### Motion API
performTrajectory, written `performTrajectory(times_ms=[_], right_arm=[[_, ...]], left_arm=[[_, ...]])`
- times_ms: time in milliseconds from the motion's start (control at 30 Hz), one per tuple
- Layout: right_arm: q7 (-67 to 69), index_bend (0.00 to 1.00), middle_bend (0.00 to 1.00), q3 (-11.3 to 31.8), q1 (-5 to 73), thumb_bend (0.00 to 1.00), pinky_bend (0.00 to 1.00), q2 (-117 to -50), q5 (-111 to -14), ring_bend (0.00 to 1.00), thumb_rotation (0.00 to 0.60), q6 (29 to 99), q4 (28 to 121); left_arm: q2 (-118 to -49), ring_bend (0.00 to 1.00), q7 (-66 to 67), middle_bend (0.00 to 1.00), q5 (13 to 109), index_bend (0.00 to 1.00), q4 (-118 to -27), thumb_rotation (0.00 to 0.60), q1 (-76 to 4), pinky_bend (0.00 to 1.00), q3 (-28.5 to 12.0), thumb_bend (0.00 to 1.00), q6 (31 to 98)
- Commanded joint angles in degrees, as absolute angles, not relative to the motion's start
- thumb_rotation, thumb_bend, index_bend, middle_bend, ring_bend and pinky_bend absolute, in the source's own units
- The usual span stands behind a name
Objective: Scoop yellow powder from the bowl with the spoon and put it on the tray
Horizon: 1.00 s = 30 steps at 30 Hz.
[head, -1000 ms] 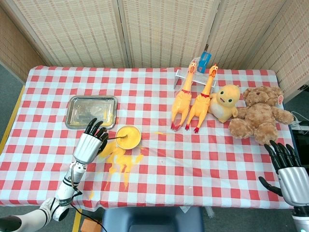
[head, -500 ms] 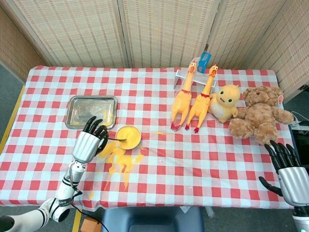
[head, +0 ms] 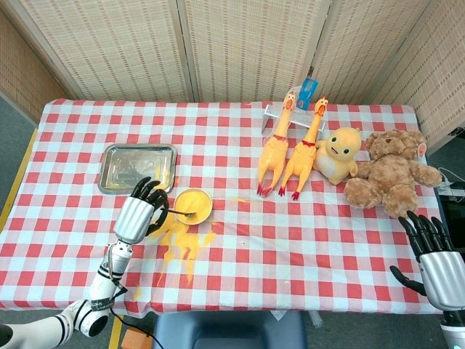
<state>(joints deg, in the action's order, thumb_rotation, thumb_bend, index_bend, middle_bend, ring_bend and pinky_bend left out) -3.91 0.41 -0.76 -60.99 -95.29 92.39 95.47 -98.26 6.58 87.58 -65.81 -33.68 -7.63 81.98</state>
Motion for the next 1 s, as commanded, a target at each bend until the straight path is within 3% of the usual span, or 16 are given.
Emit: performTrajectory(times_ms=[33,1000], right_arm=[[-3.9,0.0,0.0,0.4,-0.8,0.11,0.0,-61.0,-95.2,0.0,0.6,92.4,95.5],[-4.6,0.0,0.0,1.0,-0.8,0.11,0.0,-61.2,-94.4,0.0,0.6,92.4,95.6]], left_arm=[[-99.2,0.19,6.9,0.41,87.0,0.88,-63.3,0.6,-33.9,0.15,-8.2,0.67,81.3],[-110.1,0.19,3.2,0.41,87.1,0.88,-34.9,0.6,-39.5,0.15,-11.2,0.67,82.1]])
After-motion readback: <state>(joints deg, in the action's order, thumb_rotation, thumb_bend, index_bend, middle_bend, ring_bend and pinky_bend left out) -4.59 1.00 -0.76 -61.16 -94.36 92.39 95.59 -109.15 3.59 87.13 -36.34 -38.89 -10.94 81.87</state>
